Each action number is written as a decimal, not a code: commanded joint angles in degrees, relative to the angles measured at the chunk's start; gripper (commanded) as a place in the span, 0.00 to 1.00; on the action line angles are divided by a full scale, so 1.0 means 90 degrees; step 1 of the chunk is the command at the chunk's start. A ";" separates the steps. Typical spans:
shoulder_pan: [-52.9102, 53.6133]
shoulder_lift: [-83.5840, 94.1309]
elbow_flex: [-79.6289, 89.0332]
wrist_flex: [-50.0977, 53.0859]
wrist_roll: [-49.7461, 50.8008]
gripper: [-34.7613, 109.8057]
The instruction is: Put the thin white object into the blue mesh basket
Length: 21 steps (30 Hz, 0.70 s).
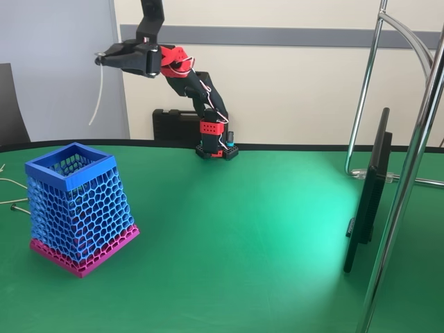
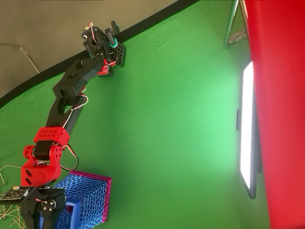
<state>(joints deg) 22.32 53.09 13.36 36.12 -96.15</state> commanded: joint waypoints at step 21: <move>0.0225 0.1387 0.3984 -0.2100 0.0684 0.27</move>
<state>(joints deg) 25.49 59.77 46.05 19.34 -91.14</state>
